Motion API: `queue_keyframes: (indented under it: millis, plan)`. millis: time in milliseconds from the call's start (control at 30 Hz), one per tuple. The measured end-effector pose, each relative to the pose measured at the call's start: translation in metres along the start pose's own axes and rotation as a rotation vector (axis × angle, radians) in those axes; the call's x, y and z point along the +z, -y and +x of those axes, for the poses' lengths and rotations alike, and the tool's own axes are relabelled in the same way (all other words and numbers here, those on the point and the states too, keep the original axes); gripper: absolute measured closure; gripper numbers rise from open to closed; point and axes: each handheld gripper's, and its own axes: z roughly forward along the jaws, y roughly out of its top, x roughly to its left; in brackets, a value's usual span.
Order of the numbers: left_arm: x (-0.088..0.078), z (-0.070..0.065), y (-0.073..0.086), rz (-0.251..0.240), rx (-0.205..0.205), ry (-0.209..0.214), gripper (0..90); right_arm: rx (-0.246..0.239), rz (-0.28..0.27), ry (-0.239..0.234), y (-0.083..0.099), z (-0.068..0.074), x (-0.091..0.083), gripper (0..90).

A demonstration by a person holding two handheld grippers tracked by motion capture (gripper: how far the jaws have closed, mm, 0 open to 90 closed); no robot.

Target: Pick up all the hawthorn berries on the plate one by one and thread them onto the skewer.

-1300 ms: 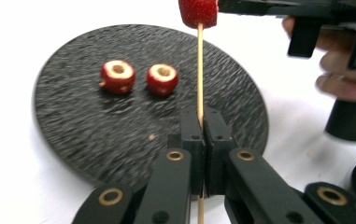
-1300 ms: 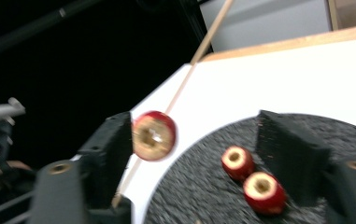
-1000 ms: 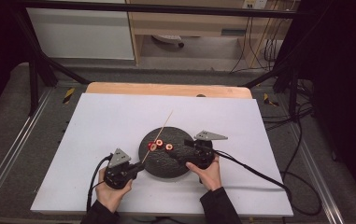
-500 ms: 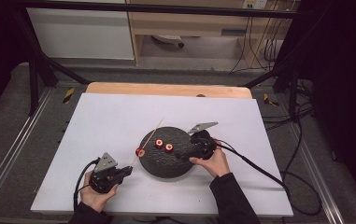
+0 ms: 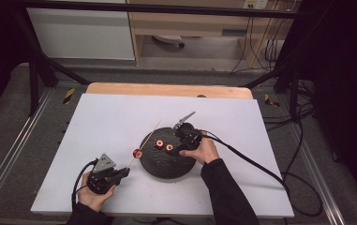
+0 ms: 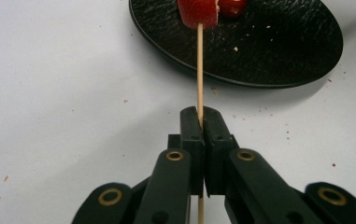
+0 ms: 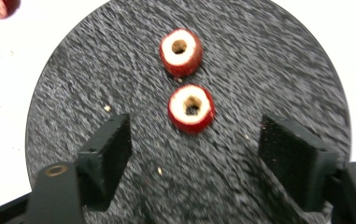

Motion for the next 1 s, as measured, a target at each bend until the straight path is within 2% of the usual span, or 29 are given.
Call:
queue_keyframes:
  millis: [233,433,767,1000]
  plan:
    - [0.001,0.001,0.001,0.007,-0.002,0.001,88.4,-0.02,0.057,-0.008,-0.017,-0.003,0.013,37.9]
    - [0.001,0.002,0.001,0.008,-0.003,-0.001,88.4,-0.033,0.093,-0.022,-0.023,-0.006,0.023,43.9]
    - [0.002,0.002,0.001,0.015,0.0,0.0,88.4,-0.059,0.117,-0.041,-0.024,-0.007,0.029,53.6]
    - [0.002,0.002,0.001,0.015,0.0,0.001,88.4,-0.051,0.12,-0.051,-0.024,-0.008,0.032,59.0]
